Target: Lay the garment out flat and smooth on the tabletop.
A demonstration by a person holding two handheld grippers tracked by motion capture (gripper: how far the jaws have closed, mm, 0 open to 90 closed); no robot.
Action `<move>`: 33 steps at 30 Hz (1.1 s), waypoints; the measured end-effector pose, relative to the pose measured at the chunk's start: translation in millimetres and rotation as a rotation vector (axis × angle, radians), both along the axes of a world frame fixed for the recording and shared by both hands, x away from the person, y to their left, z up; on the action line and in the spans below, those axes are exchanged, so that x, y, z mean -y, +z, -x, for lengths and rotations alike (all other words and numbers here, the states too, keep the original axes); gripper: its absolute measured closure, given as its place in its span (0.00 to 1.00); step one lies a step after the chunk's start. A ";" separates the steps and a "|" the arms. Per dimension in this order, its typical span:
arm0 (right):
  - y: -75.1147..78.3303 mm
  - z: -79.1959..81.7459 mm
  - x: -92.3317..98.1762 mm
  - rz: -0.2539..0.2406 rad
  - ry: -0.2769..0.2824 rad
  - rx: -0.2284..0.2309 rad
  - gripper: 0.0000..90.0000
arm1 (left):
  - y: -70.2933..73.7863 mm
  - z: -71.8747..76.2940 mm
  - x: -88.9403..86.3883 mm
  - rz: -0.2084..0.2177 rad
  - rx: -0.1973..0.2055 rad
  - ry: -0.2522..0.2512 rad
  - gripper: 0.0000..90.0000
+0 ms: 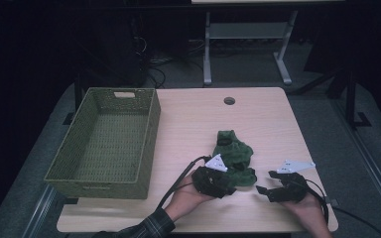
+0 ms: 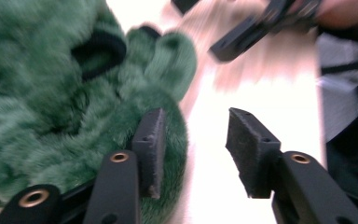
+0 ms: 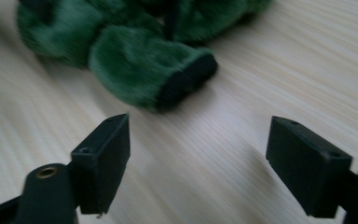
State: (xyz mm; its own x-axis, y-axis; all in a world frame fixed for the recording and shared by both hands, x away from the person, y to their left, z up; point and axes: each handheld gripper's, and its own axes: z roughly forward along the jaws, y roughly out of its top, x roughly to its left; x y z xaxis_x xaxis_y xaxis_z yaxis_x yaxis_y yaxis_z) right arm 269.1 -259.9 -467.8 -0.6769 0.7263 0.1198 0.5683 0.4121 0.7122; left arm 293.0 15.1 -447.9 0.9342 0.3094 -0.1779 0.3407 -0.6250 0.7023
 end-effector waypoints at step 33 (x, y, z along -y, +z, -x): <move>2.5 -6.2 -17.9 -0.005 0.057 0.041 0.91 | -12.0 -11.0 6.7 -0.009 0.022 0.008 0.96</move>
